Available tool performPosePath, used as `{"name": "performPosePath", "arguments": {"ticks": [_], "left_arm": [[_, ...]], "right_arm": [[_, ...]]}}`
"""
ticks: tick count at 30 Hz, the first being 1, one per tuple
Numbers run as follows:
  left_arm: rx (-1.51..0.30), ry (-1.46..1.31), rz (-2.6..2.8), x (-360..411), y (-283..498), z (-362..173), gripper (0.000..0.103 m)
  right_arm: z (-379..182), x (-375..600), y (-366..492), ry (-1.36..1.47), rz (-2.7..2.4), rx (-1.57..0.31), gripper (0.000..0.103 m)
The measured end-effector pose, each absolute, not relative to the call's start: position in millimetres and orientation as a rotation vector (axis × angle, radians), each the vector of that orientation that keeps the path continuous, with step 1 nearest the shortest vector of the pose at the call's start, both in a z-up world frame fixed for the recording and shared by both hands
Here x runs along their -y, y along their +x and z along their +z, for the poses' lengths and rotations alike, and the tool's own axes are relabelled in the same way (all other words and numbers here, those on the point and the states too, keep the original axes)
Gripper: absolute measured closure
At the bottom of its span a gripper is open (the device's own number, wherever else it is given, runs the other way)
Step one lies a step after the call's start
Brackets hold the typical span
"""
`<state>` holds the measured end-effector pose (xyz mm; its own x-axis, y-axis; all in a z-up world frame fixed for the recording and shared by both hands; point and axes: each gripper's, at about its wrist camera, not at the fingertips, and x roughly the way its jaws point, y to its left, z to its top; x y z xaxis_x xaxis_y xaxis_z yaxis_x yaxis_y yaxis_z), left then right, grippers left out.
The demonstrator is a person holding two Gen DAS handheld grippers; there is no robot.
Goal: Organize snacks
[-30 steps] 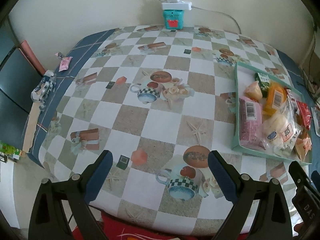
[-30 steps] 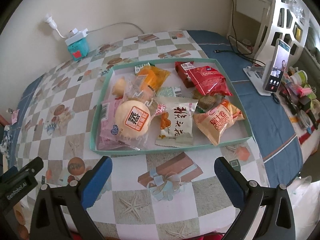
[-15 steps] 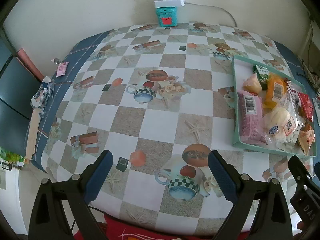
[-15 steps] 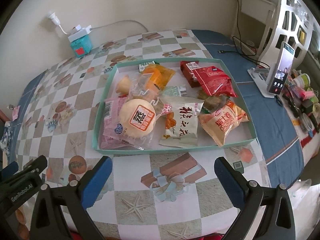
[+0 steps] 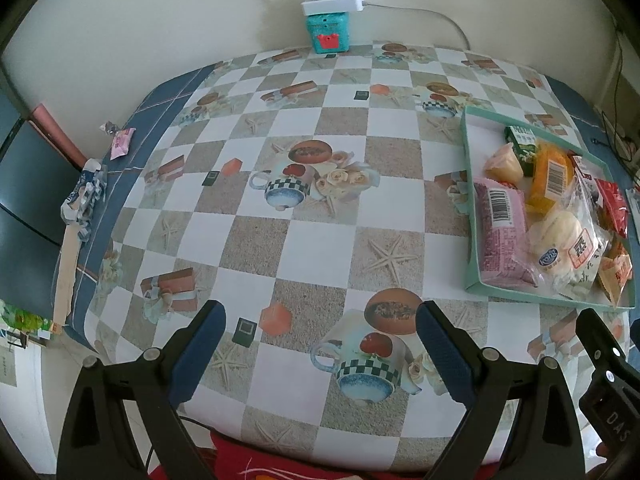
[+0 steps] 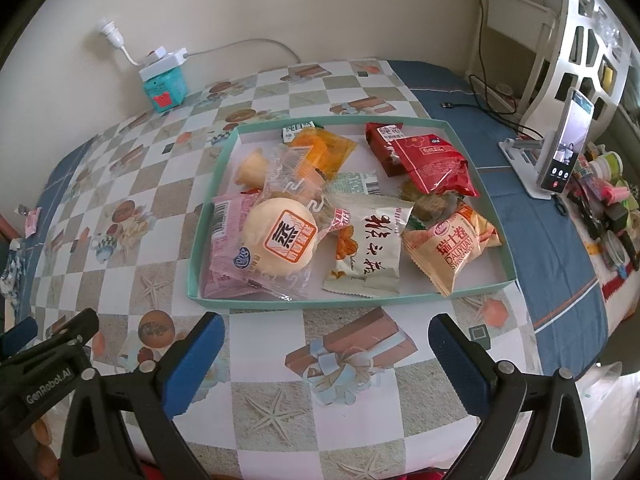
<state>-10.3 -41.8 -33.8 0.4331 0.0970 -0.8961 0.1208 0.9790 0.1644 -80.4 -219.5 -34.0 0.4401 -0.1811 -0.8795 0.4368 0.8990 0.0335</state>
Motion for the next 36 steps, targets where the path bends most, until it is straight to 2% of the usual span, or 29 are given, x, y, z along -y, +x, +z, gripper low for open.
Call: {"name": "performPosePath", "arguments": {"ticks": [36], "left_arm": [[-1.143,0.200,0.007,36.0,-7.2,-37.5,0.007]], "right_arm": [[-34.2,217.8,-79.8,0.270,-0.390,-1.051,0.000]]}}
